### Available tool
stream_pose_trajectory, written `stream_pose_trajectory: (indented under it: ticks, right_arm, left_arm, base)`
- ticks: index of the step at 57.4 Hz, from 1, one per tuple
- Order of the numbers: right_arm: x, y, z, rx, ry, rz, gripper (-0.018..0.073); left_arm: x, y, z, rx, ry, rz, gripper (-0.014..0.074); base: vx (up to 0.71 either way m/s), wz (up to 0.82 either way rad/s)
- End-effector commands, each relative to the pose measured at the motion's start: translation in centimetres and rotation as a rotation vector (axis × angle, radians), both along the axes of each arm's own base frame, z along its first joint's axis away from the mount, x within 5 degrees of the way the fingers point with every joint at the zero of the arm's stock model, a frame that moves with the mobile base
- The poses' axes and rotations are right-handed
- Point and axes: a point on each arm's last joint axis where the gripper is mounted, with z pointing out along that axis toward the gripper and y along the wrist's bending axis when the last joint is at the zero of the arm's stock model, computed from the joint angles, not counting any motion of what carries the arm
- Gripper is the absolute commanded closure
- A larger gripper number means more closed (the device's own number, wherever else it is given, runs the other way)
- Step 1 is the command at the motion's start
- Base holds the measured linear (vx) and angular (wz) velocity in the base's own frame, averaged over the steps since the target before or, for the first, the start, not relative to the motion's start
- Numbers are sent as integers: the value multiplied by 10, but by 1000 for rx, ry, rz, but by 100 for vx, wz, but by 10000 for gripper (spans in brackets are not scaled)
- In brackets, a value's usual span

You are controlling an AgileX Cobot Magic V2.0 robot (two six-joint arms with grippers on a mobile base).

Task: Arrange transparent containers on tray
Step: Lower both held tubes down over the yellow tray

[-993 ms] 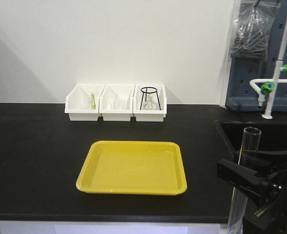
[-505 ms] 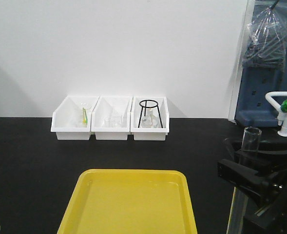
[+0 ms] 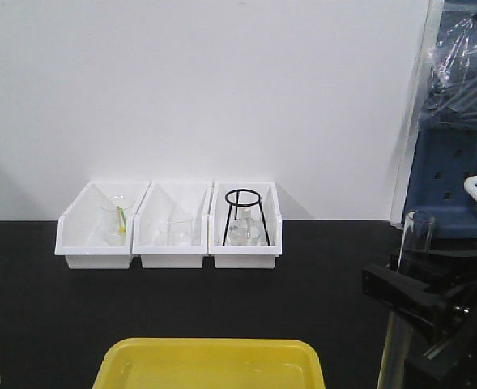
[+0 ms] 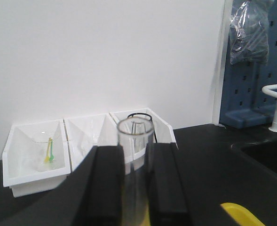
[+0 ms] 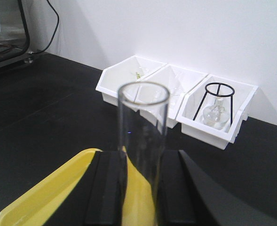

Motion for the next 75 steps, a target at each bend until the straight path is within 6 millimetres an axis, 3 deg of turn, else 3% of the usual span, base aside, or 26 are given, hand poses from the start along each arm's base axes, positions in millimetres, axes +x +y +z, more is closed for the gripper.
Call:
stream_pose_trajectory:
  ticks: [1, 75]
  right_arm:
    - [0, -4, 21, 53, -106, -34, 445]
    - [0, -4, 20, 61, -91, -34, 445]
  left_arm:
    - [-3, -1, 21, -47, -113, -15, 461]
    - [-3, -1, 21, -51, -114, -16, 461]
  base:
    - [21, -2]
    - [6, -1]
